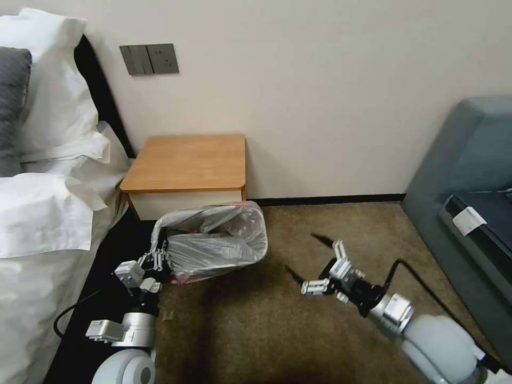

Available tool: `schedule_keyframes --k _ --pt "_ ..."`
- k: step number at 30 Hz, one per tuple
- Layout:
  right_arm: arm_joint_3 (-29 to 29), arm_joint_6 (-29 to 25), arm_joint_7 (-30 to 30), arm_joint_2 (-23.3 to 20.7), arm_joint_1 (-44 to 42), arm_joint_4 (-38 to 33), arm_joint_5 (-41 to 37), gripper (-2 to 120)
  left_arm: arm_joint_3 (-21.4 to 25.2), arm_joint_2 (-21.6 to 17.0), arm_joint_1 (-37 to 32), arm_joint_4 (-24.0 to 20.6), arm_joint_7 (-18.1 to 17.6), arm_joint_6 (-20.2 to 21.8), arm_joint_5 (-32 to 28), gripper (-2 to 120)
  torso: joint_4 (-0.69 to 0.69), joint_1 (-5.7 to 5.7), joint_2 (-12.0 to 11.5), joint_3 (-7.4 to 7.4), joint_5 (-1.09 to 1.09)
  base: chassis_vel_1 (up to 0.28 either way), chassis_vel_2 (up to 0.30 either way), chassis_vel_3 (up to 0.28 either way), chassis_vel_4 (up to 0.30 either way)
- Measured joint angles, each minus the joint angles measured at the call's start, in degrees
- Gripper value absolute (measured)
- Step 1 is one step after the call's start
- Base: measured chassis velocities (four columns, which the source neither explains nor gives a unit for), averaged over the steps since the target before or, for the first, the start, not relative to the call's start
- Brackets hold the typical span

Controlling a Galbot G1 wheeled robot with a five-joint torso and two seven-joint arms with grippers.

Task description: Pick up the garbage bag from the table and place it over the trash can.

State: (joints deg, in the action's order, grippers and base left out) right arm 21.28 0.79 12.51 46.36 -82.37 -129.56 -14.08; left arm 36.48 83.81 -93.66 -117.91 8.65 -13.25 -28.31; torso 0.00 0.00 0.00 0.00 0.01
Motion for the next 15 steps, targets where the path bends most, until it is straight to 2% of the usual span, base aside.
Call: schedule_keyframes --k 2,4,6,9,10,11,12,13,14,15 --pt "-0.9 1.5 -0.4 -1.0 1.4 -1.7 -1.3 99 -0.1 0.0 0.1 0.1 0.0 -0.1 0.8 8 0.01 0.00 0.0 0.00 -0.02 0.000 0.000 0.000 0.000" --pt "-4.0 5.6 -0.2 -4.0 5.9 -4.0 -3.9 89 -0.4 -0.1 0.1 0.3 0.0 -0.5 2.6 8 0.01 0.00 0.0 0.00 -0.01 0.000 0.000 0.000 0.000" --pt "-5.7 6.5 0.5 -5.0 8.3 -4.2 -4.7 86 -0.6 -0.1 0.1 0.4 0.0 -0.7 3.3 8 0.00 0.00 0.0 0.00 -0.02 0.000 0.000 0.000 0.000" --pt "-14.0 7.4 5.4 -8.4 19.9 -1.8 -5.2 70 -1.4 0.2 0.1 0.8 0.3 -1.2 5.6 8 0.02 0.00 0.0 0.00 -0.02 0.000 0.000 0.000 0.000" --pt "-14.0 7.4 5.4 -8.4 19.9 -1.8 -5.2 70 -1.4 0.2 0.1 0.8 0.3 -1.2 5.6 8 0.02 0.00 0.0 0.00 -0.02 0.000 0.000 0.000 0.000" --pt "-17.1 7.4 6.4 -8.8 23.2 -0.6 -4.9 66 -1.7 0.3 0.1 0.8 0.3 -1.2 6.0 8 0.02 0.00 0.0 0.00 -0.01 0.000 0.000 0.000 0.000" --pt "-18.7 7.4 6.7 -9.0 24.8 0.0 -4.9 66 -1.8 0.4 0.2 0.8 0.3 -1.2 6.2 8 0.01 0.00 0.0 0.00 -0.01 0.000 0.000 0.000 0.000" --pt "-24.5 7.8 7.6 -9.1 30.5 1.6 -4.6 57 -2.2 0.5 0.3 0.9 0.4 -1.4 7.4 8 -0.01 0.00 0.0 0.00 0.01 0.000 0.000 0.000 0.000" --pt "-27.4 8.1 8.0 -9.0 33.7 2.5 -4.4 52 -2.3 0.6 0.4 1.0 0.4 -1.5 7.9 8 0.00 0.00 0.0 0.00 -0.01 0.000 0.000 0.000 0.000" --pt "-27.4 8.1 8.0 -9.0 33.7 2.5 -4.4 52 -2.3 0.6 0.4 1.0 0.4 -1.5 7.9 8 0.00 0.00 0.0 0.00 -0.01 0.000 0.000 0.000 0.000"
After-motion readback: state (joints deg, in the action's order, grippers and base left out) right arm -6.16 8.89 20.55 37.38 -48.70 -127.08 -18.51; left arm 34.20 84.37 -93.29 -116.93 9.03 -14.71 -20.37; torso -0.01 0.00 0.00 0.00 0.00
